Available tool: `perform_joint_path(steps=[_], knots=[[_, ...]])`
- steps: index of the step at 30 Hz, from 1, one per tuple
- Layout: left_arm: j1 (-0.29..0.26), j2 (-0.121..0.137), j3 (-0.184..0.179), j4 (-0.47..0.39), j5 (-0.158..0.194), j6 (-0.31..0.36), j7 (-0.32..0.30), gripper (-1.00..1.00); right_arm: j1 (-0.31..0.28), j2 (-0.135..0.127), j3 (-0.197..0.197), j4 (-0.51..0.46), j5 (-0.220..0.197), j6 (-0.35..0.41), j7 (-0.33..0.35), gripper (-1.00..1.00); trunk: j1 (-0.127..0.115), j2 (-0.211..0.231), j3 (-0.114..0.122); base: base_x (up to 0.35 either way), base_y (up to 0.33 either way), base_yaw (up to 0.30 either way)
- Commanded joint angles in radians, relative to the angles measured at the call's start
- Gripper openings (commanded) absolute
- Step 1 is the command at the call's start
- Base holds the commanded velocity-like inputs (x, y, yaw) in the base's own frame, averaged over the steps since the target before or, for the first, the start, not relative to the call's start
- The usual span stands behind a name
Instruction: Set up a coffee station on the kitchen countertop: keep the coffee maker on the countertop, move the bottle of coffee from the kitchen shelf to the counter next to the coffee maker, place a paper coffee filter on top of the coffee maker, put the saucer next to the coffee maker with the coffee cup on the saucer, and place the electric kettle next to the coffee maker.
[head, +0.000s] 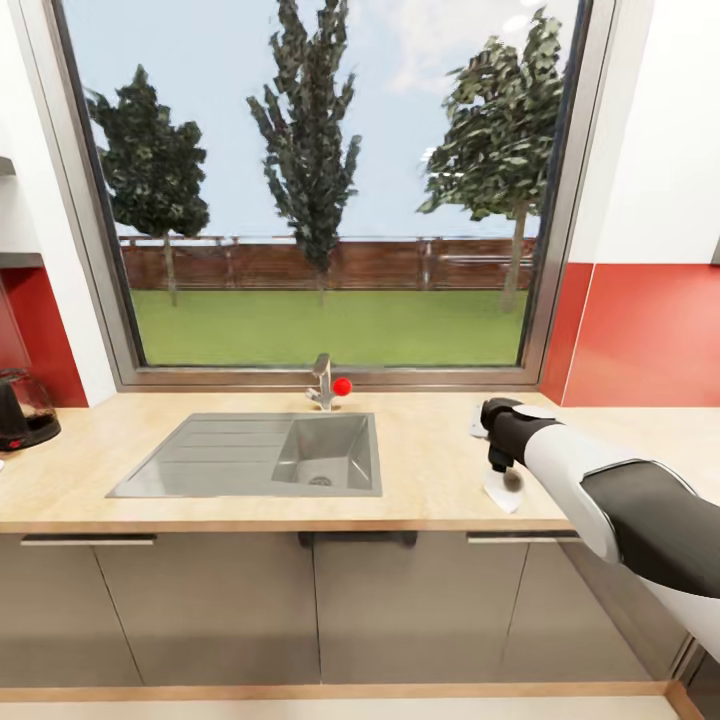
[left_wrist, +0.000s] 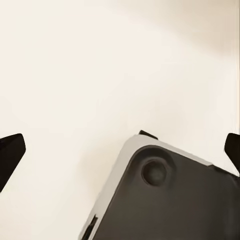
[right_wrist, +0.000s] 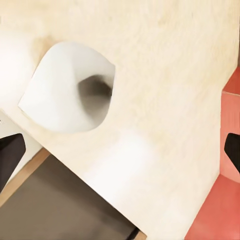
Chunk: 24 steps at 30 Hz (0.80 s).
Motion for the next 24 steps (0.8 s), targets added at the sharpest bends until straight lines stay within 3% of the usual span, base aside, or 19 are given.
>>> perform_joint_path(steps=[1, 2, 3, 4, 8, 13, 24], knots=[[0.000, 0.011, -0.007, -0.002, 0.043, -0.001, -0.026, 1.00, 0.000, -0.001, 0.008, 0.004, -0.004, -0.001, 0.008, 1.00, 0.004, -0.008, -0.005, 0.000, 0.000, 0.000], [0.000, 0.025, -0.007, -0.001, 0.100, 0.000, -0.058, 1.00, 0.000, -0.001, 0.009, 0.012, -0.006, -0.007, 0.007, 1.00, 0.008, -0.015, -0.008, 0.000, 0.000, 0.000], [0.000, 0.081, -0.007, 0.022, 0.319, 0.040, -0.212, 1.00, 0.000, -0.015, 0.008, 0.021, -0.008, -0.028, 0.007, 1.00, 0.012, -0.022, -0.011, 0.000, 0.000, 0.000], [0.000, 0.100, -0.007, 0.030, 0.367, 0.075, -0.271, 1.00, 0.000, -0.018, 0.008, 0.021, -0.008, -0.033, 0.007, 1.00, 0.016, -0.029, -0.014, 0.000, 0.000, 0.000], [0.000, 0.127, -0.006, 0.040, 0.446, 0.124, -0.375, 1.00, 0.000, -0.023, 0.008, 0.021, -0.009, -0.036, 0.007, 1.00, 0.031, -0.057, -0.026, 0.000, 0.000, 0.000], [0.000, 0.136, -0.006, 0.053, 0.506, 0.133, -0.422, 1.00, 0.000, -0.024, 0.008, 0.022, -0.008, -0.036, 0.007, 1.00, 0.039, -0.071, -0.033, 0.000, 0.000, 0.000], [0.000, 0.133, -0.007, 0.065, 0.523, 0.105, -0.406, 1.00, 0.000, -0.025, 0.008, 0.023, -0.008, -0.035, -0.009, 1.00, 0.039, -0.071, -0.033, 0.042, 0.000, 0.000]])
